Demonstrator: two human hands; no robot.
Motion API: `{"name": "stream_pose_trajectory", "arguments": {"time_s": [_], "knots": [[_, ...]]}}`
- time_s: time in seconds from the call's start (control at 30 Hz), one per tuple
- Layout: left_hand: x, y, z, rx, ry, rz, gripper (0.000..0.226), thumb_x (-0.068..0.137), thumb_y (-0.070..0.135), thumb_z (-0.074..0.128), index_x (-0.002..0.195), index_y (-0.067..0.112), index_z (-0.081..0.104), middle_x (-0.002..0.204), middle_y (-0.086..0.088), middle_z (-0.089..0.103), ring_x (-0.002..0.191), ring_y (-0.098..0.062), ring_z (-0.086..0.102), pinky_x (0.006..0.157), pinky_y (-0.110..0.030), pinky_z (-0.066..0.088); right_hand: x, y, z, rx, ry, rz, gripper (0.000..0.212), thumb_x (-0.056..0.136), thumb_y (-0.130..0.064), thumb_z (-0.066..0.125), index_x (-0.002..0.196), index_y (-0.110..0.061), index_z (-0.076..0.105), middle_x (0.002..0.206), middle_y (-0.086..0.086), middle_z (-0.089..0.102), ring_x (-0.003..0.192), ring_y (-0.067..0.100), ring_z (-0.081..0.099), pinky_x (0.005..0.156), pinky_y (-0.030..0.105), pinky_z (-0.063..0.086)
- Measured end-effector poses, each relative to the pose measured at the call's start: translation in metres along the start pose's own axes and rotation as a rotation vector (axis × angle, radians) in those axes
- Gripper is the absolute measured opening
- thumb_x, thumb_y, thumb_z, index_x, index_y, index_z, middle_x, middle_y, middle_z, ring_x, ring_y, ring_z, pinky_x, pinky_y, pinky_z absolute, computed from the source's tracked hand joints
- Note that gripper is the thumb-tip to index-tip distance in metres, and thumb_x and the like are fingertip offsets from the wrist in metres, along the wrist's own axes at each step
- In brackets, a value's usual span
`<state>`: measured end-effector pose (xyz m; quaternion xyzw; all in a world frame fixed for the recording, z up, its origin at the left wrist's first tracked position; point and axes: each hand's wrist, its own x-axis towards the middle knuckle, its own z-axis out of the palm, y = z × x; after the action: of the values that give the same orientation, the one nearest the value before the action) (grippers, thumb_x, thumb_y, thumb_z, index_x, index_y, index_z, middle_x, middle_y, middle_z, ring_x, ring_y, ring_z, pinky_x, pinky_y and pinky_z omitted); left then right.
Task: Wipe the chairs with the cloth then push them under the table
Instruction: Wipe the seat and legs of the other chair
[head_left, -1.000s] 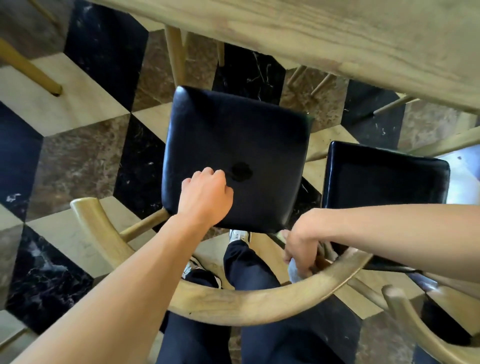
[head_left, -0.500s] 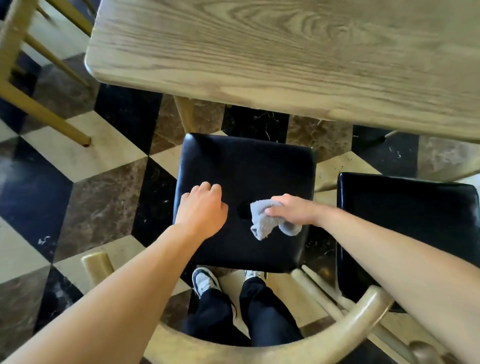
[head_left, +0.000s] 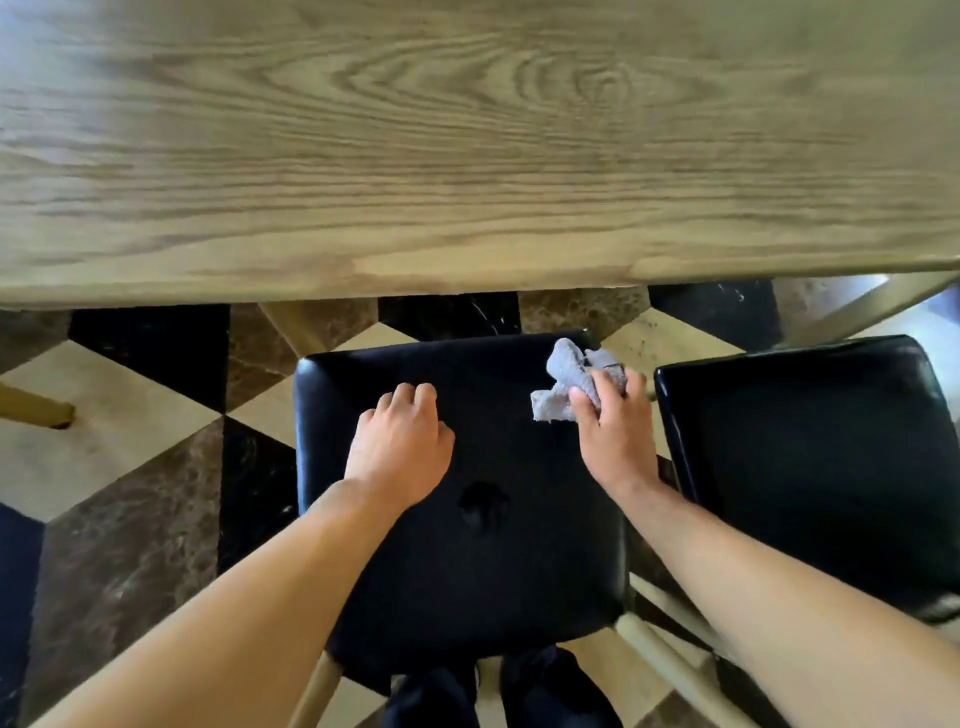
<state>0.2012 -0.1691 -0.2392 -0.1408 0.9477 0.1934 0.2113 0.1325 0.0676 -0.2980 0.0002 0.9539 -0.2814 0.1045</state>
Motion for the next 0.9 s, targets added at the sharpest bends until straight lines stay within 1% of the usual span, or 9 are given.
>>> {"name": "stream_pose_trajectory", "arguments": {"time_s": [0.13,0.23,0.33,0.4,0.5,0.6,0.73,0.83,0.9], "knots": [[0.035,-0.013,0.02,0.065,0.017,0.034,0.035,0.098,0.031,0.044,0.127,0.014,0.051,0.124,-0.006,0.054,0.116,-0.028,0.05,0.097,-0.041,0.04,0.016,0.017,0.034,-0.179,-0.109,0.071,0.045,0.105,-0.037,0.048,0.145,-0.017,0.054,0.157,0.017,0.035,0.14,0.04,0.036,0.119,0.055,0.027],[0.057,-0.026,0.037,0.137,0.046,0.048,0.039,0.096,0.03,0.045,0.131,0.014,0.051,0.131,-0.008,0.05,0.124,-0.029,0.044,0.101,-0.042,0.038,0.04,0.02,0.059,-0.27,-0.033,0.095,0.046,0.104,-0.046,0.044,0.147,-0.031,0.052,0.163,0.009,0.03,0.143,0.037,0.034,0.12,0.054,0.024],[0.066,-0.038,0.045,0.179,0.073,0.058,0.045,0.093,0.027,0.049,0.136,0.014,0.05,0.149,-0.014,0.038,0.144,-0.03,0.025,0.111,-0.043,0.031,0.071,0.017,0.067,-0.259,0.045,0.161,0.047,0.101,-0.053,0.039,0.141,-0.034,0.055,0.16,0.003,0.034,0.136,0.036,0.041,0.112,0.055,0.031],[0.067,-0.05,0.053,0.182,0.068,0.049,0.048,0.093,0.027,0.049,0.14,0.016,0.047,0.157,-0.017,0.028,0.15,-0.029,0.014,0.116,-0.043,0.025,0.096,0.017,0.07,-0.252,0.047,0.188,0.049,0.098,-0.054,0.035,0.136,-0.032,0.057,0.153,0.003,0.04,0.128,0.037,0.048,0.106,0.053,0.037],[0.058,-0.067,0.059,0.181,0.066,0.03,0.053,0.093,0.029,0.048,0.144,0.017,0.042,0.16,-0.018,0.024,0.15,-0.031,0.014,0.117,-0.044,0.022,0.128,0.017,0.064,-0.254,-0.012,0.203,0.052,0.096,-0.056,0.035,0.133,-0.028,0.058,0.142,0.008,0.047,0.121,0.039,0.053,0.101,0.049,0.041],[0.05,-0.091,0.055,0.183,0.061,0.004,0.059,0.093,0.03,0.048,0.15,0.018,0.037,0.16,-0.017,0.025,0.15,-0.031,0.017,0.117,-0.045,0.024,0.137,0.006,0.067,-0.364,-0.068,0.189,0.05,0.097,-0.055,0.037,0.13,-0.026,0.061,0.137,0.014,0.05,0.118,0.042,0.054,0.1,0.048,0.041],[0.043,-0.124,0.048,0.169,0.039,-0.001,0.065,0.093,0.03,0.049,0.155,0.022,0.03,0.163,-0.016,0.02,0.151,-0.029,0.015,0.116,-0.043,0.026,0.126,-0.04,0.095,-0.496,-0.068,-0.01,0.043,0.098,-0.049,0.037,0.11,-0.022,0.068,0.122,0.015,0.064,0.113,0.04,0.057,0.105,0.048,0.035],[0.039,-0.136,0.045,0.144,0.006,-0.013,0.068,0.093,0.029,0.05,0.156,0.021,0.027,0.164,-0.017,0.017,0.152,-0.03,0.015,0.116,-0.042,0.029,0.105,-0.098,0.139,-0.471,-0.141,-0.186,0.041,0.1,-0.043,0.035,0.106,-0.02,0.069,0.112,0.014,0.069,0.105,0.037,0.063,0.101,0.046,0.037],[0.039,-0.146,0.041,0.113,-0.003,-0.061,0.066,0.091,0.027,0.051,0.153,0.017,0.032,0.162,-0.018,0.021,0.15,-0.03,0.02,0.112,-0.042,0.035,0.085,-0.144,0.174,-0.436,-0.178,-0.274,0.039,0.099,-0.044,0.038,0.106,-0.022,0.07,0.109,0.011,0.07,0.102,0.036,0.064,0.097,0.045,0.039]]}}
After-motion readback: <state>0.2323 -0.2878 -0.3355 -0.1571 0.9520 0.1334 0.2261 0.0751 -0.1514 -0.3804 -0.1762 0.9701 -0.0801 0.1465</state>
